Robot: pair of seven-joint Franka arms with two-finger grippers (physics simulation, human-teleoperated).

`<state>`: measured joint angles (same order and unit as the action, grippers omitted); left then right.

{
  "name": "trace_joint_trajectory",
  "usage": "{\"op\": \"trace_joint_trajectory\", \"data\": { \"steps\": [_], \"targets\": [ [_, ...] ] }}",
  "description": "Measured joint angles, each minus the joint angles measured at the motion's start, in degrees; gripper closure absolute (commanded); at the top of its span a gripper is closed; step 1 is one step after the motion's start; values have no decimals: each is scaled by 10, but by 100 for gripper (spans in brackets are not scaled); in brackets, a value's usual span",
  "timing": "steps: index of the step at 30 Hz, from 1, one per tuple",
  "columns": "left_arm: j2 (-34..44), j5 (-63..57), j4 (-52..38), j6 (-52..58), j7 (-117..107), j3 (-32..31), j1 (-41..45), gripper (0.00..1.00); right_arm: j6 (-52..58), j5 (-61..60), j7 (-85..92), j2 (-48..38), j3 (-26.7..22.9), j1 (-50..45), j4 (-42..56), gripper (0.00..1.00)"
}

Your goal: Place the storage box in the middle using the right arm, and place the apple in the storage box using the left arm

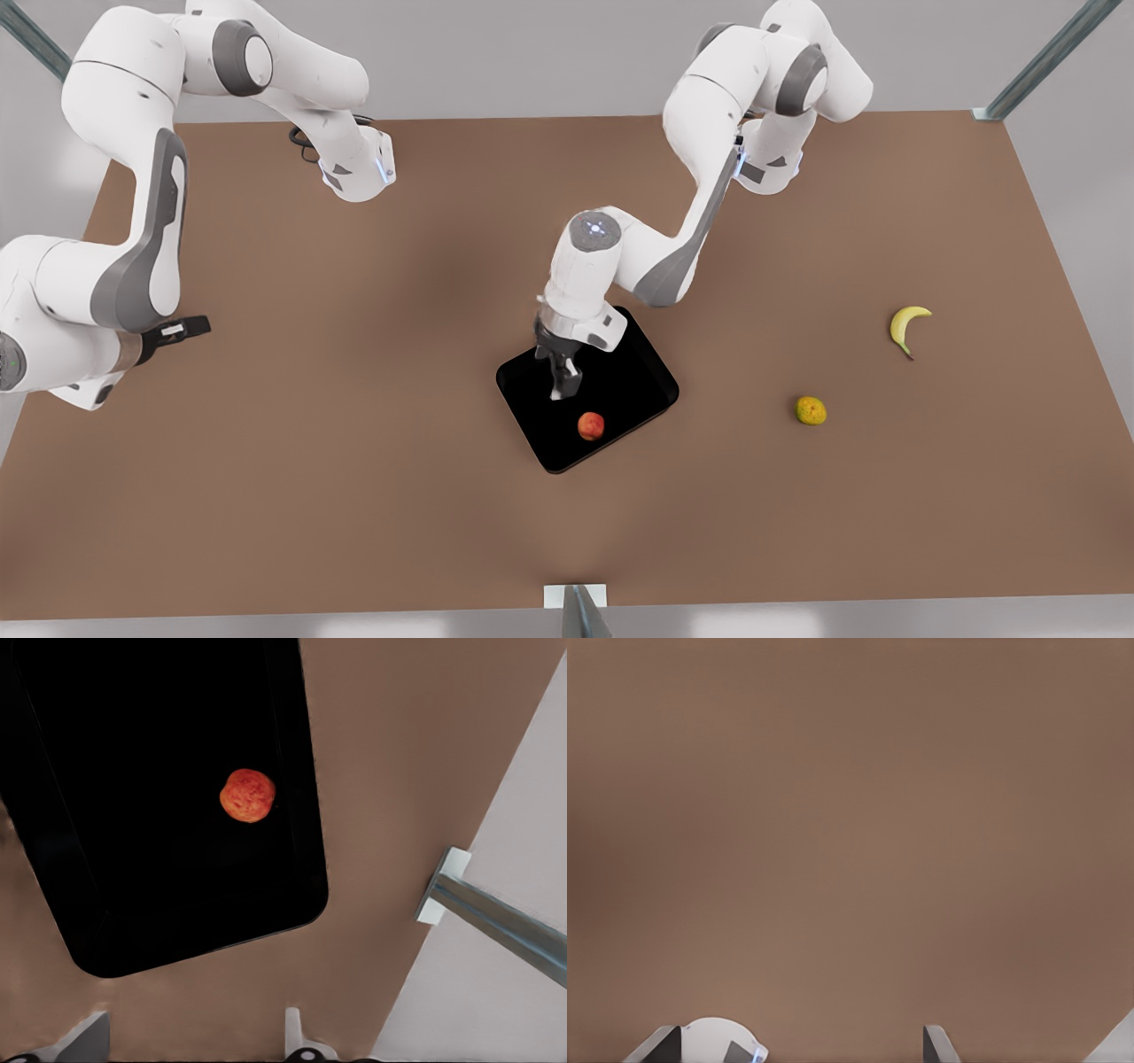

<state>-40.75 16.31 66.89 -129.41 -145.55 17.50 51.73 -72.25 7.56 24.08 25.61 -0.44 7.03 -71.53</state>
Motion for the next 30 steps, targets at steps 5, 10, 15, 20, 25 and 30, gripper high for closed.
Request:
{"op": "trace_joint_trajectory", "data": {
  "steps": [5, 10, 15, 20, 25, 30],
  "targets": [
    [83, 132, 51, 157, 147, 35, -57, 0, 1, -1, 2, 0, 1, -2, 24, 0],
    [242, 81, 206, 284, 601, 46, -222, 0, -43, -7, -15, -12, 0, 0, 86, 0],
    [317, -9, 204, 347, 1292, -43, -394, 0, -125, 21, -54, -115, 9, -4, -53, 0],
    [447, -127, 294, 429, 1464, -139, -451, 2, -125, 21, -54, -113, 9, -3, -56, 0],
    [360, -156, 231, 398, 1499, -137, -453, 1, -122, 21, -54, -112, 9, -5, -56, 0],
    [364, -163, 233, 392, 1485, -134, -442, 0, -122, 21, -54, -108, 9, -5, -56, 0]
  ]
}}
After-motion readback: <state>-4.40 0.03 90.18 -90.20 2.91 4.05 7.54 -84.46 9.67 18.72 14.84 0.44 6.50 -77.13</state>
